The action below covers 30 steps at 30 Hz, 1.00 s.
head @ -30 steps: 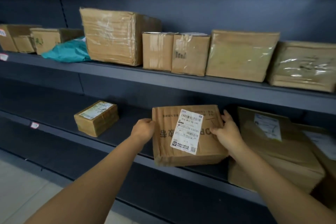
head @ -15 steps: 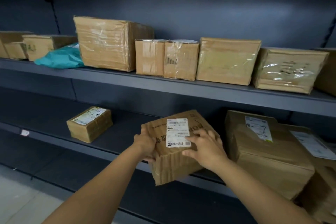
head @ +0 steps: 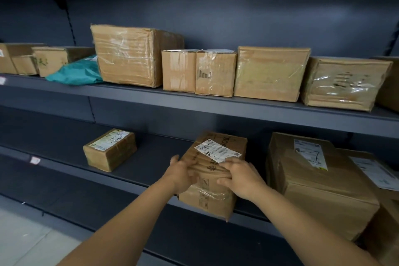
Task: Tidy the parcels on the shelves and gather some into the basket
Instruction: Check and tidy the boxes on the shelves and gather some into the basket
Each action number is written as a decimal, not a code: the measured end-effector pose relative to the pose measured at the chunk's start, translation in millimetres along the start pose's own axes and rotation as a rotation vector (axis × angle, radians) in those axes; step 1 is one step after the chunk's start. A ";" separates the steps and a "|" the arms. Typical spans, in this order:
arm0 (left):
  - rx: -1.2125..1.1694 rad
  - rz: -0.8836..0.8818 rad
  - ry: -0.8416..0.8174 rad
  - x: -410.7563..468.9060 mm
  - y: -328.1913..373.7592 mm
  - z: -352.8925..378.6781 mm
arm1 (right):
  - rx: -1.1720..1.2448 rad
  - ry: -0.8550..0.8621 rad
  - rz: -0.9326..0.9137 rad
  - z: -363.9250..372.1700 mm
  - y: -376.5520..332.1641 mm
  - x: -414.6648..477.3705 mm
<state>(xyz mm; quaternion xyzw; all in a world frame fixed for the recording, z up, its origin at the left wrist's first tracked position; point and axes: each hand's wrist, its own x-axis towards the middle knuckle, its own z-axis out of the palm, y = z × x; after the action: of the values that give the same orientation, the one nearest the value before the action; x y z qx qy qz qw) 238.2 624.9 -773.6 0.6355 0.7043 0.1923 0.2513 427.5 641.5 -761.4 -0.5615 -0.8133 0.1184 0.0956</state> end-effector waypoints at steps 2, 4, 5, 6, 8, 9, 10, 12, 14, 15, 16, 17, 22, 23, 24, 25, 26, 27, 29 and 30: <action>-0.093 0.067 0.026 2.2 -1.8 10.2 | -0.095 0.045 0.007 -1.7 6.1 -1.1; -0.151 0.120 0.029 6.1 5.0 22.2 | -0.148 0.101 0.046 -4.8 18.0 -2.9; -0.166 0.142 0.023 9.1 9.4 29.4 | -0.169 0.112 0.064 -6.5 23.6 -4.2; -0.171 0.163 0.027 11.8 14.5 36.6 | -0.199 0.112 0.079 -8.0 28.2 -5.7; -0.184 0.176 0.036 17.1 24.3 46.9 | -0.270 0.115 0.093 -10.4 35.0 -7.6; -0.192 0.173 0.031 19.4 28.2 49.7 | -0.294 0.119 0.102 -11.5 37.1 -7.6; -0.191 0.172 0.023 21.9 30.4 51.6 | -0.303 0.120 0.114 -12.8 38.3 -7.3; -0.155 0.187 0.008 23.9 30.7 53.3 | -0.292 0.124 0.144 -16.1 37.3 -6.6; -0.084 0.225 0.041 21.4 26.4 51.0 | -0.272 0.145 0.169 -18.4 31.9 -5.5; -0.050 0.231 0.083 19.7 22.2 47.7 | -0.268 0.166 0.170 -17.9 27.4 -4.3; -0.020 0.221 0.137 17.5 16.8 42.3 | -0.268 0.192 0.159 -16.3 21.8 -2.5; 0.010 0.198 0.198 14.3 10.8 34.6 | -0.272 0.218 0.135 -14.2 15.6 -0.3; 0.241 0.120 0.390 1.6 -36.6 -25.2 | -0.253 0.244 -0.023 1.3 -26.8 14.8; 0.284 0.095 0.398 -0.3 -48.3 -39.0 | -0.247 0.237 -0.049 5.2 -37.6 19.9; 0.317 0.069 0.410 -2.5 -60.9 -52.6 | -0.236 0.228 -0.075 9.5 -50.1 25.8; 0.340 0.038 0.417 -5.1 -73.6 -66.1 | -0.218 0.221 -0.099 14.2 -64.2 32.2; 0.361 0.009 0.420 -7.5 -87.4 -79.4 | -0.195 0.214 -0.117 19.4 -79.8 38.6; 0.385 -0.023 0.410 -9.9 -101.3 -92.9 | -0.172 0.208 -0.130 25.7 -96.3 45.6; 0.425 -0.081 0.380 -11.9 -131.9 -119.7 | -0.122 0.177 -0.144 40.7 -131.5 60.3; 0.436 -0.100 0.368 -11.7 -148.2 -132.9 | -0.099 0.155 -0.144 49.0 -149.5 68.8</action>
<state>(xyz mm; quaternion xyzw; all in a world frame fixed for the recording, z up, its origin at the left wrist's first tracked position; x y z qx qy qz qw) 41.1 602.2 -753.5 0.5935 0.7932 0.1360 -0.0140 256.0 650.7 -761.8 -0.5131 -0.8466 0.0270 0.1386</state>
